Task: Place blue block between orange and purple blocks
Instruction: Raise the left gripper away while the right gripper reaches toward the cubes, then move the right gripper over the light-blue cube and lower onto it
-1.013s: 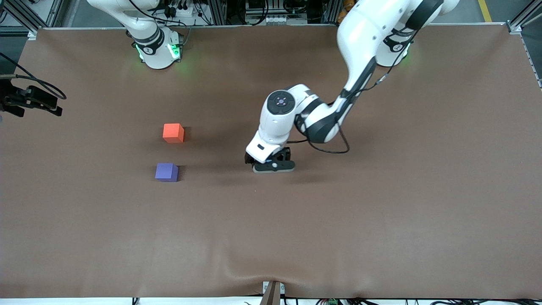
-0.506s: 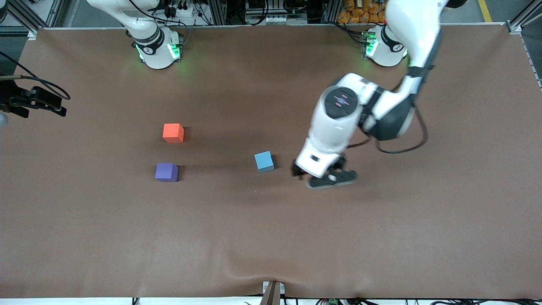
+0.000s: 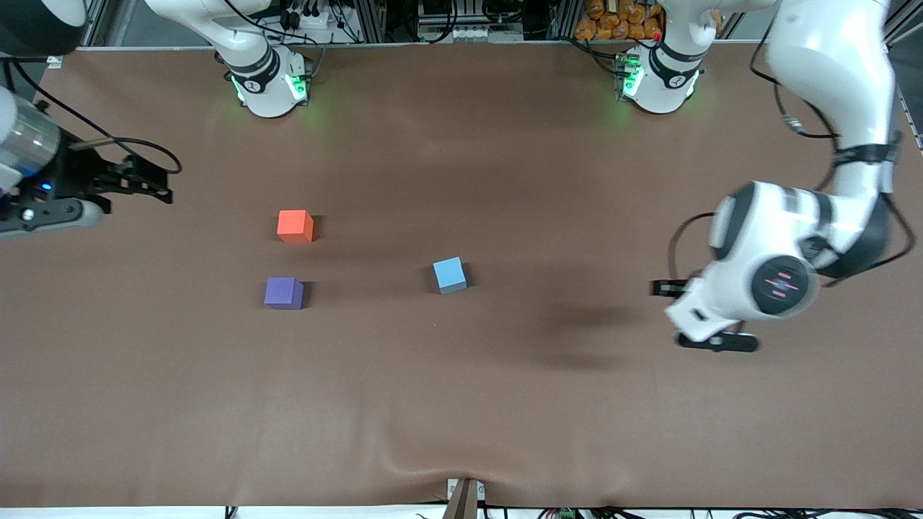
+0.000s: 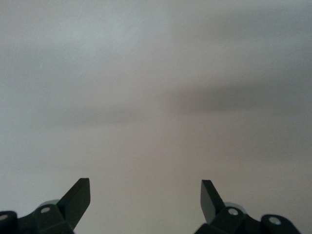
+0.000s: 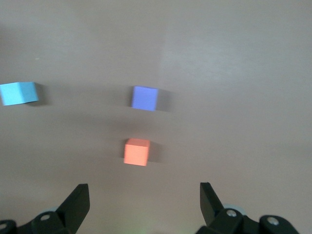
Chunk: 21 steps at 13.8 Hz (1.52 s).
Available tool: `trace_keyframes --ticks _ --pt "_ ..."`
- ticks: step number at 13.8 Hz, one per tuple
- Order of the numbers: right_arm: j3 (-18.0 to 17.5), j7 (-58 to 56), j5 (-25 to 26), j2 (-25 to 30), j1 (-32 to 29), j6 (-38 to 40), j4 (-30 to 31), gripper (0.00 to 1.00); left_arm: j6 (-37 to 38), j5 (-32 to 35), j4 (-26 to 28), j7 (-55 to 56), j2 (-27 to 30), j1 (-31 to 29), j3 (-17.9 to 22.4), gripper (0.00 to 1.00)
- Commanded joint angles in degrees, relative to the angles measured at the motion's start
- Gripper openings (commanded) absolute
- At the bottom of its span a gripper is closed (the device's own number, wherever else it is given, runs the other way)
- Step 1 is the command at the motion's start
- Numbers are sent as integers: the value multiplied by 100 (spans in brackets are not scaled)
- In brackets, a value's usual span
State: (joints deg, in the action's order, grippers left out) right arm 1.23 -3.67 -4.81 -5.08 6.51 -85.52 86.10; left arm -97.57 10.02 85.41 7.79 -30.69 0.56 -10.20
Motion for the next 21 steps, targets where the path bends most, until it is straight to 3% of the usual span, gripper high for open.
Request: trace_keyframes --ticks 1,4,5,7,10,12,14,17,19,21 --pt "26 33 -396 -238 140 -157 -146 100 -678 175 1446 -85 939 -267 -105 100" --pt "26 60 -433 -405 561 -588 -146 100 -3075 175 3774 -67 2160 -538 -114 100" --pt "26 190 -433 -484 658 -650 -146 100 -3579 175 4295 -59 2503 -626 -123 100" --pt "17 716 -459 -599 860 -747 -154 100 -3743 175 4572 -15 2971 -636 -132 100" --pt "17 1070 -747 -862 1255 -852 -154 100 -2956 106 4101 -50 3507 -549 -219 100" --pt "26 1490 -960 -1117 1475 -852 -338 100 -1596 -17 2927 -76 3413 -548 -517 100" --pt "26 1746 -943 -1293 1765 -870 -392 100 -705 -359 2001 -111 3245 -548 -589 100" --pt "26 2246 -925 -1583 2143 -1360 -427 100 -106 -729 1558 -286 3411 -653 -615 100" --pt "35 2668 -907 -1829 2433 -1773 -427 100 745 -765 875 -523 3281 -601 -545 100" --pt "35 2696 -907 -2075 2592 -2012 -427 100 907 -765 653 -691 3228 -383 -265 100"
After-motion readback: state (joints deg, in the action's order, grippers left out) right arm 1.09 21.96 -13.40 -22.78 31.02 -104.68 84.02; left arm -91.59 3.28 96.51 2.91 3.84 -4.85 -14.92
